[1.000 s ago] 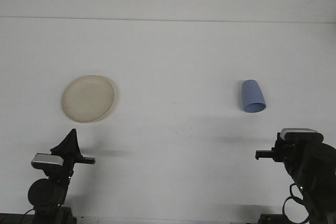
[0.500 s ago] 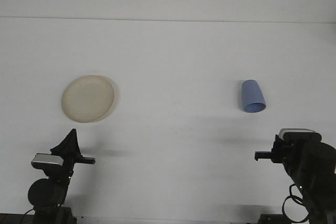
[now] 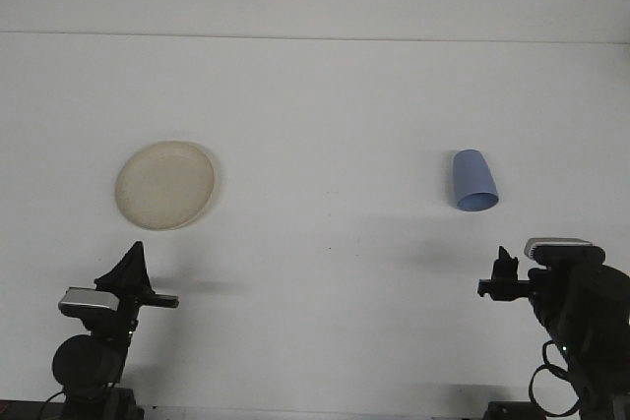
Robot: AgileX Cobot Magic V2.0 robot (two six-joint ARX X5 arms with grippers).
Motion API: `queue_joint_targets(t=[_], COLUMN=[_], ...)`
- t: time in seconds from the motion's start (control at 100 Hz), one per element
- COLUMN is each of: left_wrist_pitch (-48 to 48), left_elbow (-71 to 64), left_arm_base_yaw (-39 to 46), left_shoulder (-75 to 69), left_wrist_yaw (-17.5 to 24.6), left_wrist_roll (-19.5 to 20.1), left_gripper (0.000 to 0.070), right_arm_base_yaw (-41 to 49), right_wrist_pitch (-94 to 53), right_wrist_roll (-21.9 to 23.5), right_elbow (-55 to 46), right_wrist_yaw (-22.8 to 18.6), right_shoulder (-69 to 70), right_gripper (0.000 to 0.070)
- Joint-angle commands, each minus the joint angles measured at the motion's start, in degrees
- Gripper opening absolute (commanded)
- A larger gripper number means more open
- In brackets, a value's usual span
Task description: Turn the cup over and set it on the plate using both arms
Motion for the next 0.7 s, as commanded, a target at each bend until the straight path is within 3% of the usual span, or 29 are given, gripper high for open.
queue_joint_targets(t=[0.0, 0.2, 0.38, 0.69], left_wrist_pitch=[0.6, 0.5, 0.5, 0.5], left_elbow=[-1.2, -1.2, -1.2, -1.2], left_arm_base_yaw=[-0.1, -0.1, -0.1, -0.1], left_shoulder=[-0.1, -0.1, -0.1, -0.1], left_wrist_yaw=[-0.2, -0.2, -0.2, -0.2], left_wrist_roll=[0.3, 0.3, 0.3, 0.3], left_gripper=[0.0012, 0.0012, 0.0012, 0.0012], right_arm_base_yaw=[0.0, 0.0, 0.0, -1.9], right_wrist_pitch=[1.6, 8.5, 20.3, 39.7], right_wrist_roll=[0.4, -0.5, -0.7, -1.5], right_elbow=[0.9, 0.5, -2.7, -14.4], right_wrist_yaw=[-0.2, -0.4, -4.2, -4.1], right_shoulder=[2.1, 9.2, 12.0, 14.4], right_gripper=[0.0432, 0.0432, 0.0432, 0.0432])
